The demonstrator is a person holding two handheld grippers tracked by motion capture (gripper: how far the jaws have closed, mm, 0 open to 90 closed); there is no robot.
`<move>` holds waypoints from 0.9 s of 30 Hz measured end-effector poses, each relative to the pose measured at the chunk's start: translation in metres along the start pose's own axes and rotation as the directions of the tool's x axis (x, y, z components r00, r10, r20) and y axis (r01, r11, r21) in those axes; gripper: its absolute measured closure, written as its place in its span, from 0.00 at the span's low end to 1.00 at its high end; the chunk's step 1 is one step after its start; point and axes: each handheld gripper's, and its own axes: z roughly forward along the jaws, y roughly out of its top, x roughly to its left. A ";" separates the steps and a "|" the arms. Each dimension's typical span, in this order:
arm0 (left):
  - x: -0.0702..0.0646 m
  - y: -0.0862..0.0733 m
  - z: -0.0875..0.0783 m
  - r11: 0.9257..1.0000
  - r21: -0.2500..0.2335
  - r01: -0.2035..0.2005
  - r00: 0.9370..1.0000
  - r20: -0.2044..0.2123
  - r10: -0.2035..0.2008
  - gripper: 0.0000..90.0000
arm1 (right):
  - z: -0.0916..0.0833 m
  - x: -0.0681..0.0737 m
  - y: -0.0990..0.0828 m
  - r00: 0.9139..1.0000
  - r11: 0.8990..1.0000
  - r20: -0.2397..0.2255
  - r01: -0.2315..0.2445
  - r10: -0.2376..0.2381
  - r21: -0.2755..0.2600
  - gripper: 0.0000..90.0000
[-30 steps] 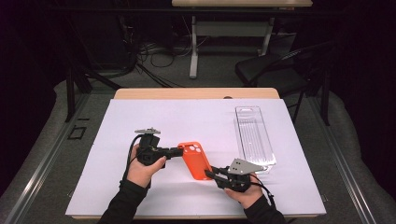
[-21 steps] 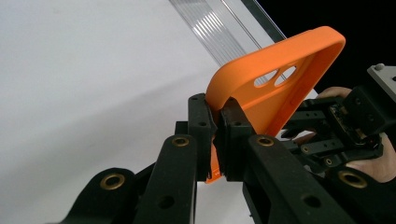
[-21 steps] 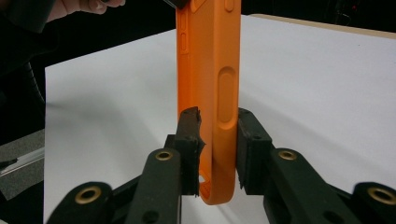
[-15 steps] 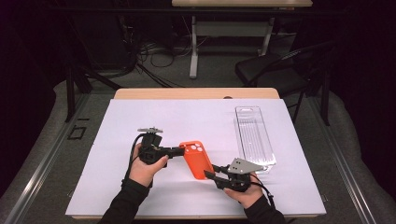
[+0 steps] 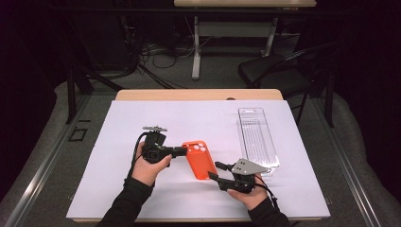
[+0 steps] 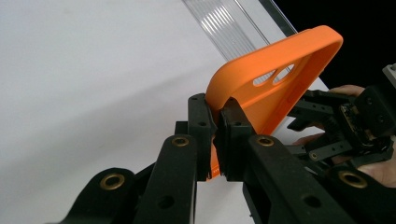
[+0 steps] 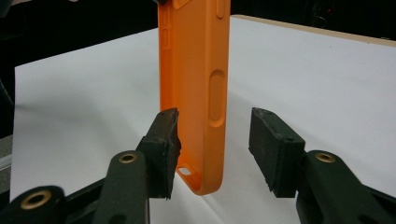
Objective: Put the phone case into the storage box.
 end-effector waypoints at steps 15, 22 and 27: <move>-0.003 0.013 0.002 0.999 0.049 -0.002 0.997 -0.079 0.006 0.95 | -0.005 -0.001 0.007 0.996 0.998 0.069 0.057 -0.056 0.000 0.55; -0.005 0.017 0.004 0.998 0.070 -0.006 0.994 -0.112 0.014 0.95 | -0.007 0.000 0.013 0.992 0.995 0.085 0.096 -0.096 0.006 0.52; -0.007 0.019 0.005 0.997 0.079 -0.011 0.991 -0.130 0.021 0.95 | -0.008 0.002 0.016 0.987 0.993 0.102 0.121 -0.122 0.013 0.51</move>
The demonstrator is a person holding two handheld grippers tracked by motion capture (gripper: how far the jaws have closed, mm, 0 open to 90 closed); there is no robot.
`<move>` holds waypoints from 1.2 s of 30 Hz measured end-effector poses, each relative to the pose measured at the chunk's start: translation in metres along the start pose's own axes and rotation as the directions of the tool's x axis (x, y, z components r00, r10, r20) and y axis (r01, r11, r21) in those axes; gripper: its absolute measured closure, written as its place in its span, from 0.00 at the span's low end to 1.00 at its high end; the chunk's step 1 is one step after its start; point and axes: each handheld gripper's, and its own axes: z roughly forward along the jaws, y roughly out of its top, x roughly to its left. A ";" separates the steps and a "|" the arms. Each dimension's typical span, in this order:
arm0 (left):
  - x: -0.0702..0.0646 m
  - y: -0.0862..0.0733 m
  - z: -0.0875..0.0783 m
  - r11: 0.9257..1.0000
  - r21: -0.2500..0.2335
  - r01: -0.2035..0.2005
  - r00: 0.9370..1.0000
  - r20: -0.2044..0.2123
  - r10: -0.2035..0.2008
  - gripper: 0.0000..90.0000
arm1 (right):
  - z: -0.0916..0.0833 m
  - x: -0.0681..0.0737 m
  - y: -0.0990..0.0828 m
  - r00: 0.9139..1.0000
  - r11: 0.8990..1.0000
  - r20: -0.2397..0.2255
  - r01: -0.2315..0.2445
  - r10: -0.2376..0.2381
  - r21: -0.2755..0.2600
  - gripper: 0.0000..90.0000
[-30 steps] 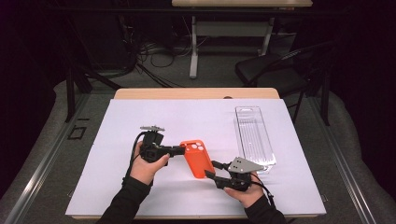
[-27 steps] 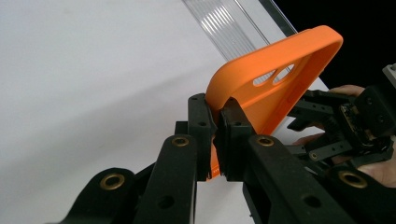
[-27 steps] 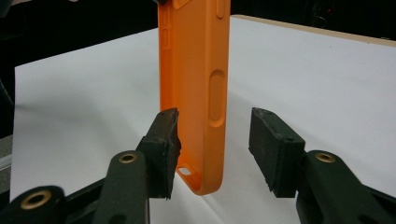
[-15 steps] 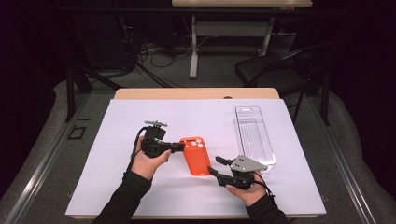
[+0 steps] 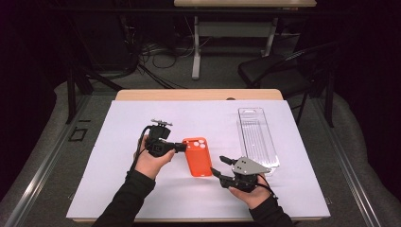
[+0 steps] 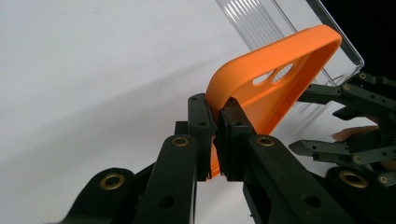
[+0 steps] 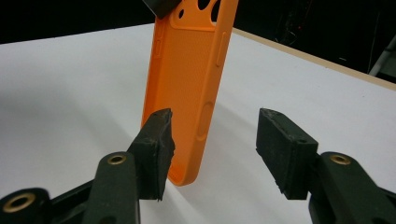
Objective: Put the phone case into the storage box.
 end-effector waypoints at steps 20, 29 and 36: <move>-0.009 0.012 -0.001 0.999 0.038 -0.032 0.996 -0.076 0.035 0.95 | -0.002 -0.001 0.010 0.998 0.999 0.048 0.051 -0.051 0.005 0.45; -0.010 0.020 -0.002 0.998 0.056 -0.027 0.996 -0.089 0.032 0.95 | -0.003 -0.004 0.011 0.998 0.999 0.040 0.040 -0.040 0.015 0.48; -0.011 0.024 0.000 0.998 0.063 -0.021 0.995 -0.095 0.027 0.95 | -0.003 -0.007 0.013 0.997 0.999 0.065 0.030 -0.032 0.037 0.40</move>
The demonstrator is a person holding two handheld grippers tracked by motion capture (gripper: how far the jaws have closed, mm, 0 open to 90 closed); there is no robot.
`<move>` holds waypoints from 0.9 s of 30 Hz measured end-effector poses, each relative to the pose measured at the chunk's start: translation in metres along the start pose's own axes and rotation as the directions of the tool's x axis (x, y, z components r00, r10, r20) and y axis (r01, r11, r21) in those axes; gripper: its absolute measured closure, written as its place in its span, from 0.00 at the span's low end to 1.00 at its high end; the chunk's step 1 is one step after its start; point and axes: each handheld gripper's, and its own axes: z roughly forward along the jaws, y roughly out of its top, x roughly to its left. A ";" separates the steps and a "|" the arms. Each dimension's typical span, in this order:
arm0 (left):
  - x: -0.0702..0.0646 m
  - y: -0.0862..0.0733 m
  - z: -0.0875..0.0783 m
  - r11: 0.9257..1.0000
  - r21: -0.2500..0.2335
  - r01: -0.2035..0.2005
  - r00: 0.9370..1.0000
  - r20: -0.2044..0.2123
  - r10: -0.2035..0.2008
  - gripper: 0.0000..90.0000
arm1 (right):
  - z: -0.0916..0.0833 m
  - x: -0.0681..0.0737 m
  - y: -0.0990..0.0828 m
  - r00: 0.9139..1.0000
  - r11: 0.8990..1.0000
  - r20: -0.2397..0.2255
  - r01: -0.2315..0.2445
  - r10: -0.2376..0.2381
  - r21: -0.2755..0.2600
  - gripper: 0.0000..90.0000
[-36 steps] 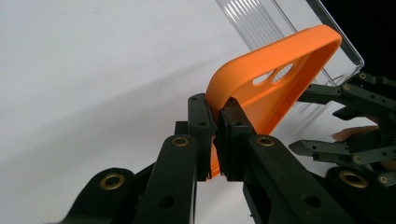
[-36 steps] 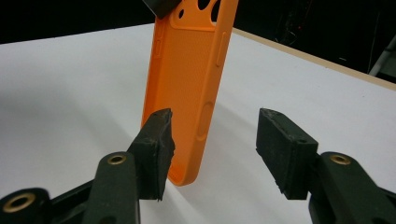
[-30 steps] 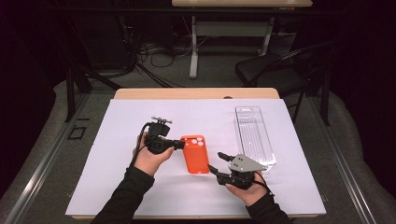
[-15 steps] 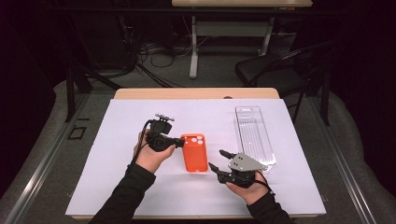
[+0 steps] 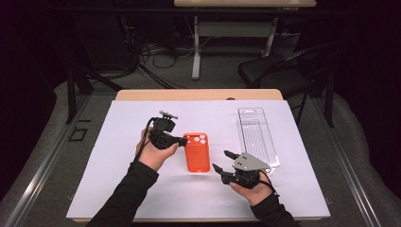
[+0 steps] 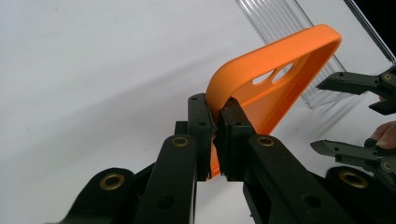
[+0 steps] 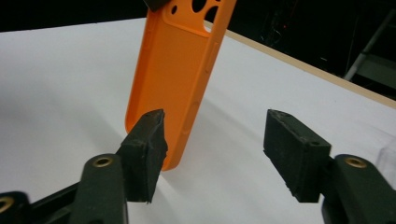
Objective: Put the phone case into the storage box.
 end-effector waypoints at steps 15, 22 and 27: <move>-0.004 0.004 0.005 1.000 0.020 -0.011 1.000 -0.001 0.011 0.95 | 0.004 0.000 0.011 0.998 0.999 0.055 -0.015 0.013 0.035 0.21; -0.005 0.003 0.006 1.000 0.027 -0.015 1.000 -0.007 0.015 0.95 | 0.006 -0.003 0.020 0.997 0.998 0.070 -0.041 0.038 0.047 0.14; -0.007 0.004 0.005 0.999 0.031 -0.022 1.000 -0.005 0.022 0.95 | 0.008 -0.004 0.024 0.997 0.996 0.063 -0.041 0.036 0.075 0.04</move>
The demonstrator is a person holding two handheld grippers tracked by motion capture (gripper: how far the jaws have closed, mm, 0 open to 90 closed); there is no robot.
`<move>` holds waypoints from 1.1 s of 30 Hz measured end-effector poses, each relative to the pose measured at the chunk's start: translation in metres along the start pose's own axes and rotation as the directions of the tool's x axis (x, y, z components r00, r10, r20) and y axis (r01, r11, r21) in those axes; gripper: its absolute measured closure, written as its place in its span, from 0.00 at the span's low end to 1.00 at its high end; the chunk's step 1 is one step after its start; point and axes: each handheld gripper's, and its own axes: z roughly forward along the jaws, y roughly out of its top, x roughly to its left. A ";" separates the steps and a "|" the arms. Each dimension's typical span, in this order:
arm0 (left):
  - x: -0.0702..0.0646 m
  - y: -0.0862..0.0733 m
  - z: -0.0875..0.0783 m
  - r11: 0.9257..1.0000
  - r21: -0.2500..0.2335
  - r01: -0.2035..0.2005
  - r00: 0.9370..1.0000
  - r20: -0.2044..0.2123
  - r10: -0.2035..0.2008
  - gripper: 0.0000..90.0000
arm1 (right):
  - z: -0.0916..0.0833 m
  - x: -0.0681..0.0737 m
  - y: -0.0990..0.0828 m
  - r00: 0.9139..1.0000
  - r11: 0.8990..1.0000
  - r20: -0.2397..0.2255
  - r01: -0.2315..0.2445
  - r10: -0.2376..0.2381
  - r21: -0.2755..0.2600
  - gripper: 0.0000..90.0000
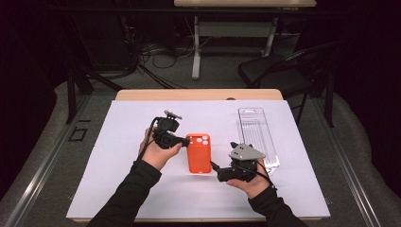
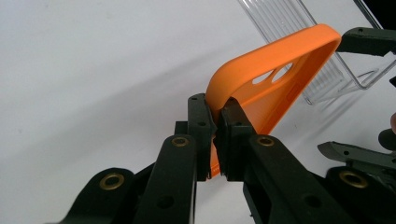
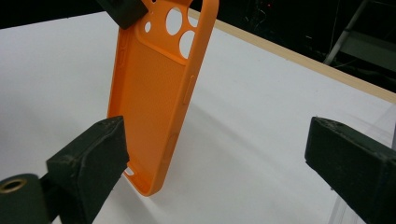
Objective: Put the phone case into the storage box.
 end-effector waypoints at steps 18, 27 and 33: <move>-0.009 -0.001 0.000 1.000 0.002 -0.023 1.000 -0.009 0.023 0.95 | 0.002 0.004 0.017 0.997 0.997 0.007 0.081 -0.081 0.005 0.09; -0.013 -0.001 0.003 0.999 0.018 -0.045 0.999 -0.023 0.046 0.95 | 0.006 0.007 0.027 0.994 0.994 0.024 0.110 -0.110 0.010 0.22; -0.015 -0.002 0.004 0.999 0.022 -0.047 0.999 -0.024 0.047 0.95 | 0.008 0.008 0.031 0.991 0.992 0.024 0.129 -0.129 0.017 0.30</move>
